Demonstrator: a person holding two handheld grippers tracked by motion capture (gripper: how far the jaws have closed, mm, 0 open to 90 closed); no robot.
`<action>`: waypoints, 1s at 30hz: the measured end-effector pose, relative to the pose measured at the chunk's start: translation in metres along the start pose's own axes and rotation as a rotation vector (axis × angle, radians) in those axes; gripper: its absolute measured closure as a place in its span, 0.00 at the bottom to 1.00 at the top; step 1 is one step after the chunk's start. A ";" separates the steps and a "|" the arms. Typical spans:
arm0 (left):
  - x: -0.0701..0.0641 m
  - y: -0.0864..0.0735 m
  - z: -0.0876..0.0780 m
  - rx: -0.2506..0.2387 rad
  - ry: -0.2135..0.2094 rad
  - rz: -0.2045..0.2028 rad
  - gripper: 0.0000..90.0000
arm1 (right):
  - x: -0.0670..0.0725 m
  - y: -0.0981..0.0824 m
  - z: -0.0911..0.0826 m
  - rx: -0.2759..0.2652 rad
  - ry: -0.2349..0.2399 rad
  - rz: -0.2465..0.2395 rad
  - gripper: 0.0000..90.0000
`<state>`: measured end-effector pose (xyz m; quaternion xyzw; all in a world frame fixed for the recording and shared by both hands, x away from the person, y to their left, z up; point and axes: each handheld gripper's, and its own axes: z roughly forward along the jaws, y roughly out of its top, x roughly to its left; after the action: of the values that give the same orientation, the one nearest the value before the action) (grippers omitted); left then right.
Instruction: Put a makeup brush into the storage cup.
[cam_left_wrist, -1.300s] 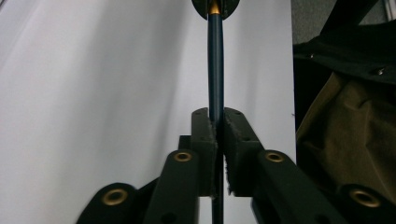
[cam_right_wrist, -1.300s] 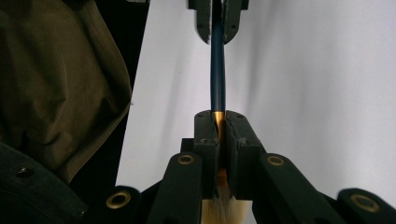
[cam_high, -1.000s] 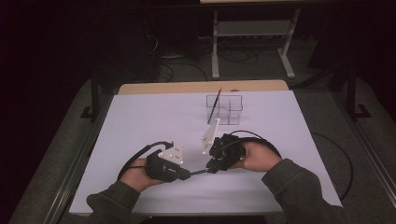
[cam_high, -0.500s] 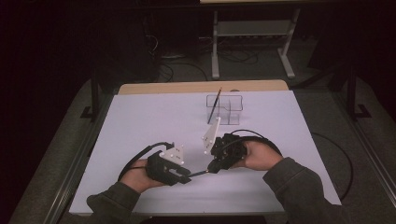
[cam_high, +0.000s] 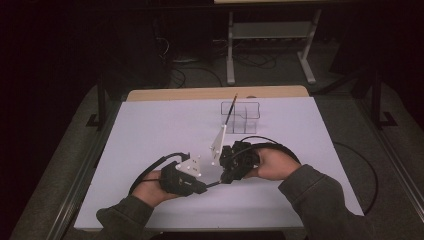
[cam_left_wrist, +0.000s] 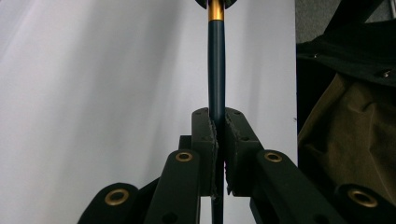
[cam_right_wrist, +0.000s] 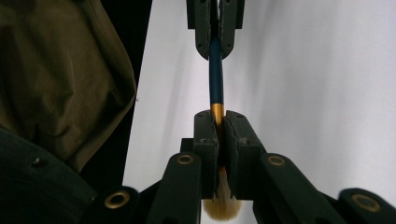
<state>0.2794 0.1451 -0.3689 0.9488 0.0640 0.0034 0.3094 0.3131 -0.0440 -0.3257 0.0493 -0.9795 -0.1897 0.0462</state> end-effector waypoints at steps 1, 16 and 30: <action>0.000 -0.001 -0.001 -0.012 -0.003 -0.003 0.93 | 0.000 -0.001 0.000 -0.010 0.001 0.009 0.90; 0.006 -0.009 -0.004 -0.083 -0.027 -0.043 0.93 | -0.001 -0.021 -0.007 -0.156 -0.033 0.021 0.90; 0.007 -0.003 -0.002 -0.034 0.003 -0.029 0.81 | -0.003 -0.004 -0.011 0.010 -0.005 0.013 0.93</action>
<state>0.2859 0.1491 -0.3696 0.9423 0.0783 0.0012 0.3256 0.3177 -0.0516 -0.3175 0.0426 -0.9808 -0.1849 0.0446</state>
